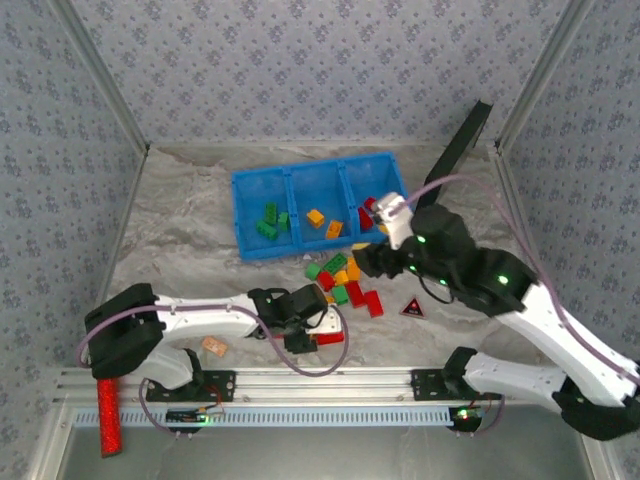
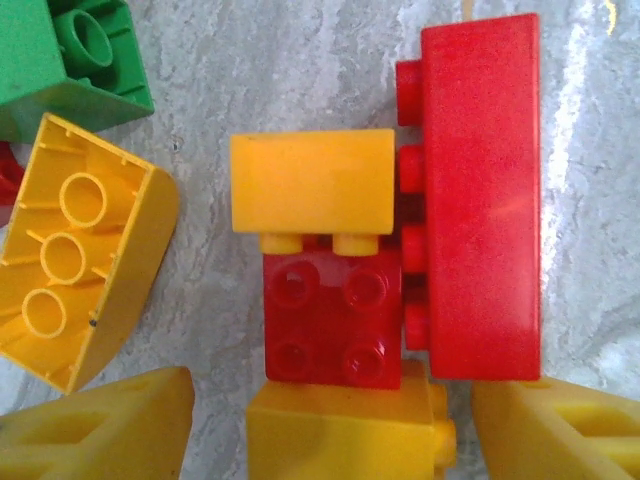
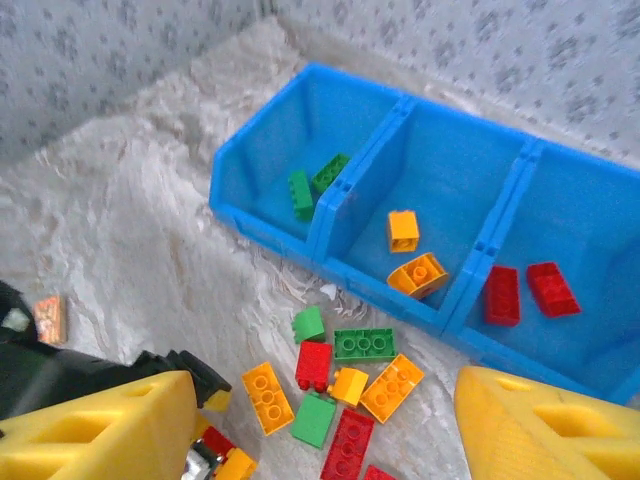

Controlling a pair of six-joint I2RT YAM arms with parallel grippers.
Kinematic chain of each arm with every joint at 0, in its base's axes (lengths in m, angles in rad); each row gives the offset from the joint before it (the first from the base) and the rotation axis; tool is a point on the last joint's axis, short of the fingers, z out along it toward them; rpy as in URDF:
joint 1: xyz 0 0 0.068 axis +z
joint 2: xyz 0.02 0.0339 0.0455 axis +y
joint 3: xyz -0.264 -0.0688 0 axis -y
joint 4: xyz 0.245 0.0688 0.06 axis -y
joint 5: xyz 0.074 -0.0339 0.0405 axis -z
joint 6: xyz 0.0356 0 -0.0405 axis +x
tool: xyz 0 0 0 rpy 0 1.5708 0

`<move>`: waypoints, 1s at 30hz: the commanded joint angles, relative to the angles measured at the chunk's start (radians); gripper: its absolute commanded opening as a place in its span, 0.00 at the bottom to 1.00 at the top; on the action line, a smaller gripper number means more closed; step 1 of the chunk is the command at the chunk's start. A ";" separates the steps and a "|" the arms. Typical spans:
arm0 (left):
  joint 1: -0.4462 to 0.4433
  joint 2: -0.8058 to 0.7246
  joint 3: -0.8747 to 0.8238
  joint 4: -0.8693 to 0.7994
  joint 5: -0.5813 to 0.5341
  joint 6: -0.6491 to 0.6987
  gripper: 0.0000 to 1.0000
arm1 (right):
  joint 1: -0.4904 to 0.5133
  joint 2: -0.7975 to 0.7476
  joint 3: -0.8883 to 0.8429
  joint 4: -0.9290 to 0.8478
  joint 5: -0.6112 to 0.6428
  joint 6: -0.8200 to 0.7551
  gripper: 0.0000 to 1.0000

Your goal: Sort the legos into containers by color

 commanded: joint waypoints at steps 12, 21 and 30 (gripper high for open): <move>-0.005 0.059 0.070 -0.156 -0.047 -0.016 0.33 | 0.080 -0.124 -0.025 -0.188 -0.101 -0.204 0.76; 0.090 -0.049 0.181 -0.240 -0.052 -0.018 0.24 | 0.139 -0.164 -0.255 -0.171 -0.193 -0.404 0.78; 0.250 -0.057 0.394 -0.212 0.005 0.062 0.23 | 0.295 -0.133 -0.545 0.126 -0.074 -0.402 0.75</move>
